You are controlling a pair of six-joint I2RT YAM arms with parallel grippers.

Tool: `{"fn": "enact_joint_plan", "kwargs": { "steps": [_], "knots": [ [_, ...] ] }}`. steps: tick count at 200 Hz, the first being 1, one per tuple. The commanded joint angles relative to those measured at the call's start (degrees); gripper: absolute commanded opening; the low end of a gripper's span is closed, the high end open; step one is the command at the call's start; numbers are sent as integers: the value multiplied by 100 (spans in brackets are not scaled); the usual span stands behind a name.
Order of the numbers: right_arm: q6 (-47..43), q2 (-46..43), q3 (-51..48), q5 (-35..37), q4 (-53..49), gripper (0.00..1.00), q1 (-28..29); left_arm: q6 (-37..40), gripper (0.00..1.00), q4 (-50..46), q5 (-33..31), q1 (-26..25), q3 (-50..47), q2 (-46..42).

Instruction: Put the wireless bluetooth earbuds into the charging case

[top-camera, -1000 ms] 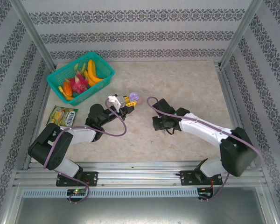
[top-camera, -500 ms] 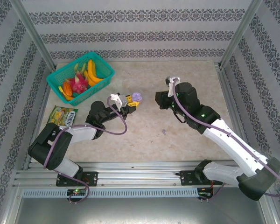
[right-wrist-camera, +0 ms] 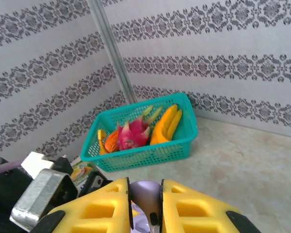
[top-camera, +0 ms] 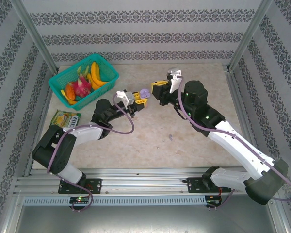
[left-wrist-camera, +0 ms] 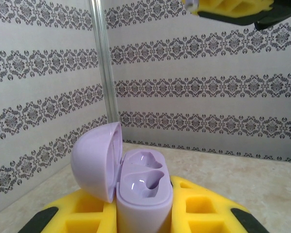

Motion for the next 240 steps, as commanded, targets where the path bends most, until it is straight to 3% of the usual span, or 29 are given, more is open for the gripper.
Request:
{"fn": "enact_joint_plan", "kwargs": {
  "steps": [1,142,240],
  "knots": [
    [-109,133,-81,-342,587,17,-24,-148,0,314,129,-75,235,82],
    [266,684,-239,-917,927,16,-51,-151,0,115,167,-84,477,60],
    [179,623,-441,-745,898,15,-171,-135,0,83,184,-84,476,36]
  ]
}}
